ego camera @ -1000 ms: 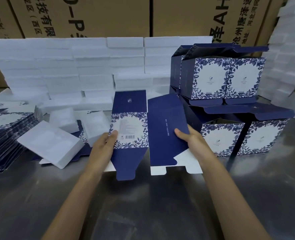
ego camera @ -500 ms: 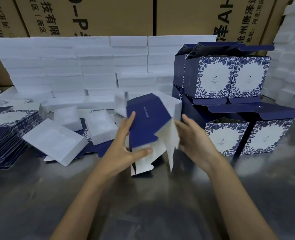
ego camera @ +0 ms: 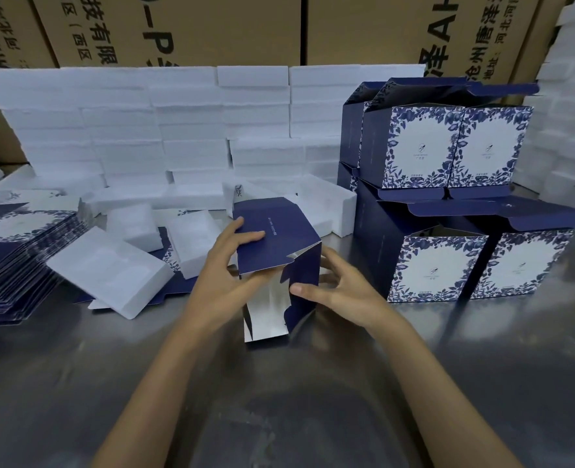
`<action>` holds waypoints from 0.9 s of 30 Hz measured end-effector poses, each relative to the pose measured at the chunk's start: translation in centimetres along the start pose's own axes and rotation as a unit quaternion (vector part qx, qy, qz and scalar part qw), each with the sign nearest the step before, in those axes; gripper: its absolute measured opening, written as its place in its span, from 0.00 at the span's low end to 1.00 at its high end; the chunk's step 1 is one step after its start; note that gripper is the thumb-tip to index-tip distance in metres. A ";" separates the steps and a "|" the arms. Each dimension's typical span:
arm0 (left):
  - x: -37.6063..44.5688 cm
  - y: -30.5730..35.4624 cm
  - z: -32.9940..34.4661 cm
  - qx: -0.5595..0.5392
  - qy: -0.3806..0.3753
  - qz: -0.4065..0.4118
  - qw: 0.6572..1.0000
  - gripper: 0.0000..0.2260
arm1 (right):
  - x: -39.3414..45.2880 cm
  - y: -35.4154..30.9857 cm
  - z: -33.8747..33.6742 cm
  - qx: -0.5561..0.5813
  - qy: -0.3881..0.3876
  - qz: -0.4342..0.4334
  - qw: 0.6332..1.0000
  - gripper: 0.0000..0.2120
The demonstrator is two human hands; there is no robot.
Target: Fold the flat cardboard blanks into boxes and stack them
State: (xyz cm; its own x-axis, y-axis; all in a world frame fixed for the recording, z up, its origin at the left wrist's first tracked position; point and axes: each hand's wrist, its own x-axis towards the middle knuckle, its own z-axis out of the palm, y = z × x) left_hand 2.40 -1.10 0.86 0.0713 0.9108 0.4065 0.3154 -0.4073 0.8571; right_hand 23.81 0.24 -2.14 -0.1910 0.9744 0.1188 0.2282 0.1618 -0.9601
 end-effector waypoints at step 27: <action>-0.3 0.8 0.3 0.025 0.035 0.046 0.998 0.23 | 0.2 0.5 0.1 -0.296 0.026 0.007 0.955 0.22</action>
State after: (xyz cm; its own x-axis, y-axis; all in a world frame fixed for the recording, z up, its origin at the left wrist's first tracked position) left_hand 2.89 -1.63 1.32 0.0359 0.8618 0.5060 0.3577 -0.4838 0.7987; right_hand 23.78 0.47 -2.65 -0.1390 0.9812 0.1339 0.7332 0.1929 -0.6521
